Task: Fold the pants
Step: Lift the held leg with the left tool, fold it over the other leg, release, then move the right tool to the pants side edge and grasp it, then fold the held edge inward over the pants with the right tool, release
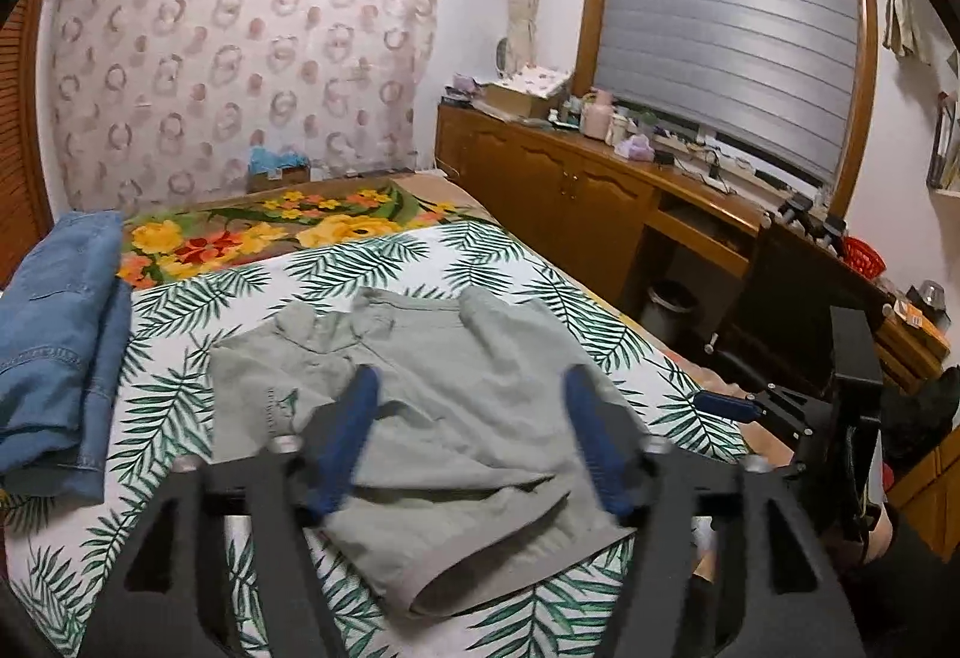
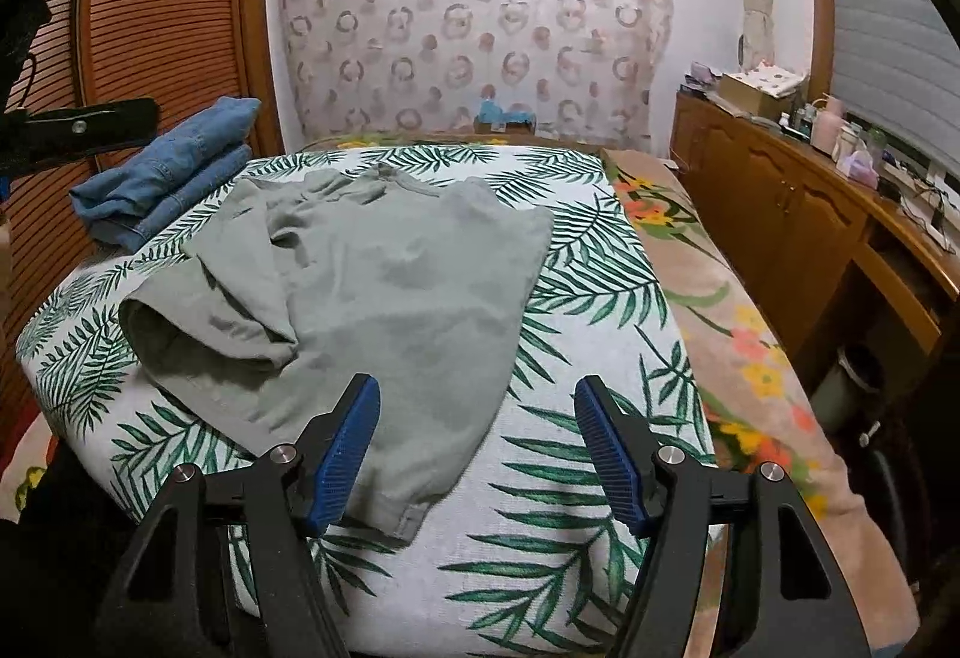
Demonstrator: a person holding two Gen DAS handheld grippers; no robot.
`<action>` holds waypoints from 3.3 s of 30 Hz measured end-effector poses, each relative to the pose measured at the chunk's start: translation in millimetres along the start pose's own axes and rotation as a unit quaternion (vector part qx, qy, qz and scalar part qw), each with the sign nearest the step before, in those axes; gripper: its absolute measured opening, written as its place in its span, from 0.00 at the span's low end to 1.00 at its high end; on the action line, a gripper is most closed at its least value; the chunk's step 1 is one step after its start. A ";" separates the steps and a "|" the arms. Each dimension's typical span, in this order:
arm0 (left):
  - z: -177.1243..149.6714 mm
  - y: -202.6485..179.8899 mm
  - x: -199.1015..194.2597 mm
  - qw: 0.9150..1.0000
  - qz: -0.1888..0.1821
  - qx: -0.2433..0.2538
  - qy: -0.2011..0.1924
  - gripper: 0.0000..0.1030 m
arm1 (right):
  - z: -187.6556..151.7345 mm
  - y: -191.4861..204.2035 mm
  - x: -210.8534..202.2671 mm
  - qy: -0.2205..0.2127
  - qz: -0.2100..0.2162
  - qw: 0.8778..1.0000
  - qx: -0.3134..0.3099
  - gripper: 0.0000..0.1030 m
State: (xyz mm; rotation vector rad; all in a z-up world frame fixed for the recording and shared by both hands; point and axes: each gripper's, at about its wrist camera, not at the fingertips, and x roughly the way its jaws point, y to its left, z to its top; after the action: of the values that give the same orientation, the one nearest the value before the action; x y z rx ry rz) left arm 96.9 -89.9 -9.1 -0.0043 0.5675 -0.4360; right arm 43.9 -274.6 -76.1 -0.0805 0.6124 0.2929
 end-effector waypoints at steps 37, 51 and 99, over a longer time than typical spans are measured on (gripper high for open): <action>-97.8 65.8 40.5 0.989 0.075 -0.032 0.127 0.74 | 27.0 35.4 84.4 0.058 0.114 0.991 -0.044 0.29; -94.7 65.2 33.0 0.990 0.070 -0.043 0.114 0.74 | 35.1 32.7 62.9 0.005 0.151 0.988 -0.024 0.06; -84.9 22.5 35.6 0.995 0.040 -0.018 0.090 0.74 | -15.6 -11.1 -2.4 0.024 0.078 0.997 0.011 0.05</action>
State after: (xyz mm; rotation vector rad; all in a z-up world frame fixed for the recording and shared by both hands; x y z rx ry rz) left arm 88.5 -74.0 -102.2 0.0224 0.7503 -0.3502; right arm 36.6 -288.3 -87.6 -0.0190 0.6705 0.4356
